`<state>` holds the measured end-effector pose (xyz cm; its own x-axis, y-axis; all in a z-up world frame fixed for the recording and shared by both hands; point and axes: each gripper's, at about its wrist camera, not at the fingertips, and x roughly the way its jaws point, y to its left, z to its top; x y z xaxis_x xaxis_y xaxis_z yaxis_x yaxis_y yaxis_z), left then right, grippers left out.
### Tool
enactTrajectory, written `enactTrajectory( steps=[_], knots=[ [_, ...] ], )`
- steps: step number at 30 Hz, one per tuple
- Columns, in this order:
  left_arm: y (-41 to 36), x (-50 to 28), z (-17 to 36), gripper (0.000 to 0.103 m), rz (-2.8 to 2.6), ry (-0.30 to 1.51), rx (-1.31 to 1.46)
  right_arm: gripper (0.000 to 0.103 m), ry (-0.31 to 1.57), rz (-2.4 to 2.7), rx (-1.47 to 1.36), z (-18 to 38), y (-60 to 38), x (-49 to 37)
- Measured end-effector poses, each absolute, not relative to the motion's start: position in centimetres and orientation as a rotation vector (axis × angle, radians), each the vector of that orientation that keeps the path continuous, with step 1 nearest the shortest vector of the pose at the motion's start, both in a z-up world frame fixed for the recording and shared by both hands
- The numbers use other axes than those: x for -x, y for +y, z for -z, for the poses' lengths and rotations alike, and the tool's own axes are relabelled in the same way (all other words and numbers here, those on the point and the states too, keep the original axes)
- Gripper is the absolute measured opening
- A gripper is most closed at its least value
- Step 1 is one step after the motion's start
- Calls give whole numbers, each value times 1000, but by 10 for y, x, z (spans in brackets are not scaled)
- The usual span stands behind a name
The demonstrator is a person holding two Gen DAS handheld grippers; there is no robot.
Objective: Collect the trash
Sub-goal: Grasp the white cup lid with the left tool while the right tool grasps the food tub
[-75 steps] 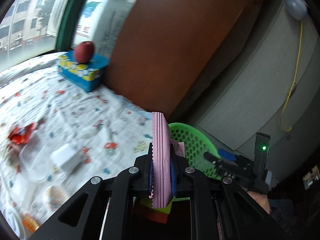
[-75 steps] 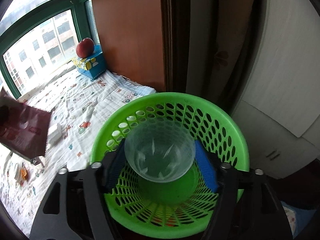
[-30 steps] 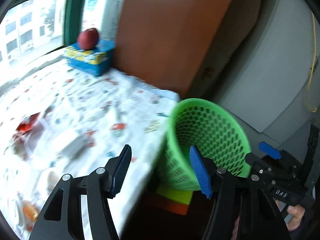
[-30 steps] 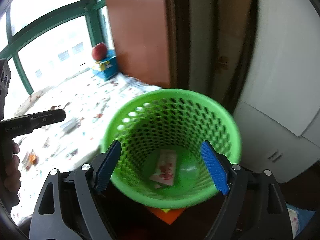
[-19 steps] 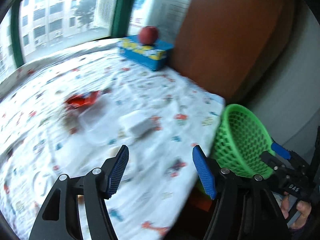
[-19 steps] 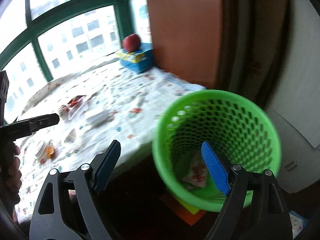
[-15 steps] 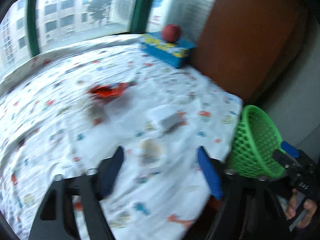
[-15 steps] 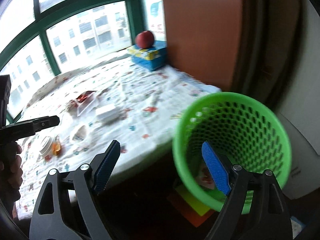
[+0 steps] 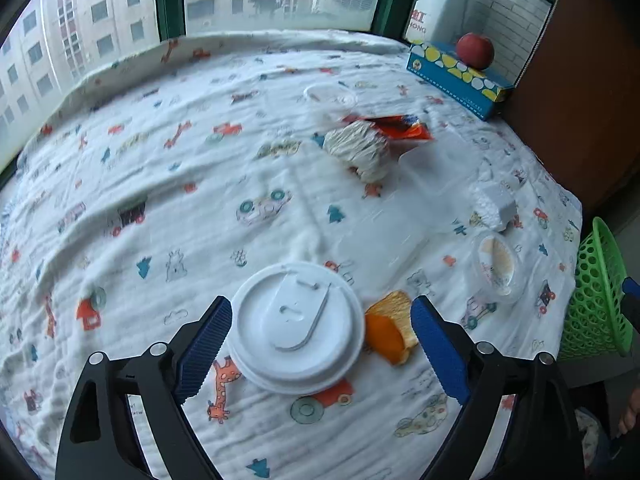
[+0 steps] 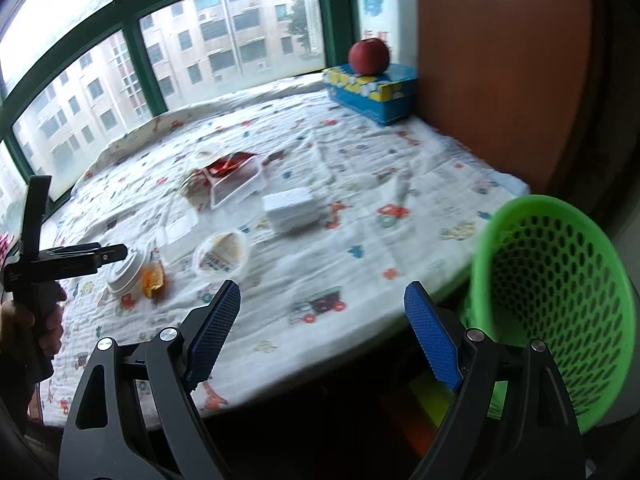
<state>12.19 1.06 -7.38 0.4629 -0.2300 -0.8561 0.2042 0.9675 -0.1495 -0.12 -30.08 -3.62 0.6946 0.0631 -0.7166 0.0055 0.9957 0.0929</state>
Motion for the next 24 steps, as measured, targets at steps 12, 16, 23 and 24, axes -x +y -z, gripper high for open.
enactTrajectory(
  steps=[12,16,23,24],
  knots=[
    [21,-129,109,91,274,1134,71,84,871,-114,-51,60,-262,-25],
    [22,-132,112,91,275,1138,82,84,890,-136,-45,66,-254,-33],
    [27,-134,110,77,293,1121,98,84,913,-182,-32,77,-237,-47],
    [29,-134,109,77,298,1119,105,84,920,-189,-31,80,-234,-49]
  ],
)
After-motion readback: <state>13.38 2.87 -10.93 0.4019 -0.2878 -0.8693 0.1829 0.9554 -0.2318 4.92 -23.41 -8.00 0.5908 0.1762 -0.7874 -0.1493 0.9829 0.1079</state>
